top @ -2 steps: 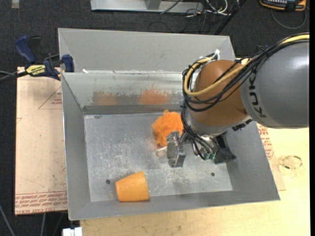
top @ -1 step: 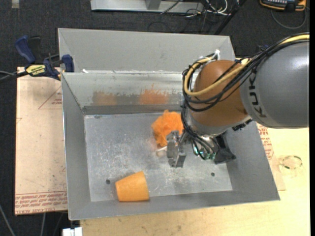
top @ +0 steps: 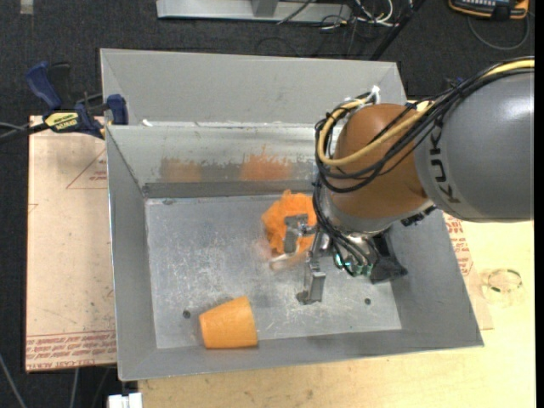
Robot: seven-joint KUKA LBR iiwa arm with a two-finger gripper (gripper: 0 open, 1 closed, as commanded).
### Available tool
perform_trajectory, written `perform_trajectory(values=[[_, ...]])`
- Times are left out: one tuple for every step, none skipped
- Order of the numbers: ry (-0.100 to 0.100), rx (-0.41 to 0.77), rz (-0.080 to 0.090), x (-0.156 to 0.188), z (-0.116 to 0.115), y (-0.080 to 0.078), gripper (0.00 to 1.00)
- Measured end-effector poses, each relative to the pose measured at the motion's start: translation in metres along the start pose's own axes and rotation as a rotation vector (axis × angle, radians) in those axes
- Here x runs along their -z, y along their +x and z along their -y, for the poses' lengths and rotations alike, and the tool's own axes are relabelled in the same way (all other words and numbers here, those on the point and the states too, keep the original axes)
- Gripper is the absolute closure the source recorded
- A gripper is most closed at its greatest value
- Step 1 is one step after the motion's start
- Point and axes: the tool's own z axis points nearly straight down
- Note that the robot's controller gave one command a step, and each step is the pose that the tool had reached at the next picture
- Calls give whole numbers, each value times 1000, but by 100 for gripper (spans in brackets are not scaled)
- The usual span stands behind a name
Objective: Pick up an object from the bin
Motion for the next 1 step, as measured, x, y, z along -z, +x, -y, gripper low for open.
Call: perform_trajectory(values=[[0,0,0,0,0,0,0]])
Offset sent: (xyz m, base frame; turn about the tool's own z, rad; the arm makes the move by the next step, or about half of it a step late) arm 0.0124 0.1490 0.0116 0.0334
